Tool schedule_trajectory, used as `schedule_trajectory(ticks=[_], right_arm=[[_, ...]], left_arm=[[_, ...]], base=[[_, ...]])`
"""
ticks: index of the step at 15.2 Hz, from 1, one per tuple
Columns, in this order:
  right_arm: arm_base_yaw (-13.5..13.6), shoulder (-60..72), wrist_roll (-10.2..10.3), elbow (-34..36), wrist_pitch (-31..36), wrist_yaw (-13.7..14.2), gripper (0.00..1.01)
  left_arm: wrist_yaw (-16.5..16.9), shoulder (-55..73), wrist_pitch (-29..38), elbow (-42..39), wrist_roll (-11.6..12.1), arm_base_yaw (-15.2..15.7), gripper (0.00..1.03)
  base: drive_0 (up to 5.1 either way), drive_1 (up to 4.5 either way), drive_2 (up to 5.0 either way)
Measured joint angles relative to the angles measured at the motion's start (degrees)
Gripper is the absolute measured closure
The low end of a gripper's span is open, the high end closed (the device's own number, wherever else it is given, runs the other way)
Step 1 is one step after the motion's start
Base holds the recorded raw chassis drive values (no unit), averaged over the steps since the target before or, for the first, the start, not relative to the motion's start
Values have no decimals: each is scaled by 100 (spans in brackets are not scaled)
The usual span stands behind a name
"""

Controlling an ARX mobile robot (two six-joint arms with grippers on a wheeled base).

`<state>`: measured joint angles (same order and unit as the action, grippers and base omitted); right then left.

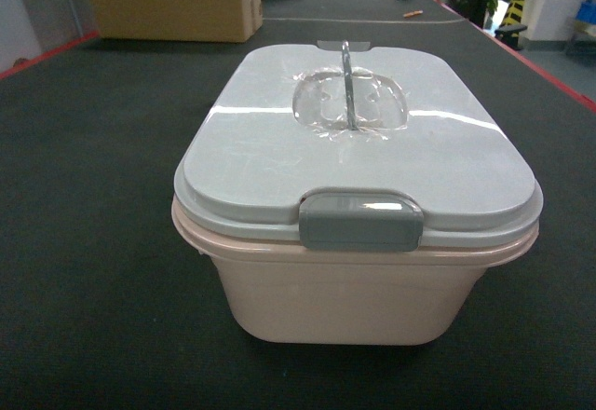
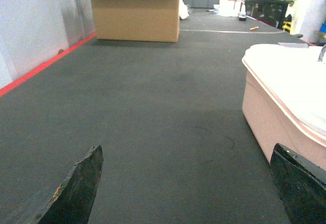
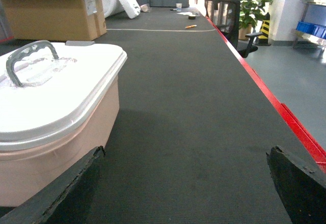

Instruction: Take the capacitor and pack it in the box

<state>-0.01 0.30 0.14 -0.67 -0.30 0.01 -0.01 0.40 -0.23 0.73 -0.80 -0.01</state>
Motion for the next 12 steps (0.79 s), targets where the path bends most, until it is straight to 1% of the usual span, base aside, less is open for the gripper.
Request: schedule_trajectory(ticks=[12], right_arm=[[0, 0, 0, 0, 0, 2, 3]], left_arm=[[0, 0, 0, 0, 2, 0, 5]], base=[[0, 0, 0]])
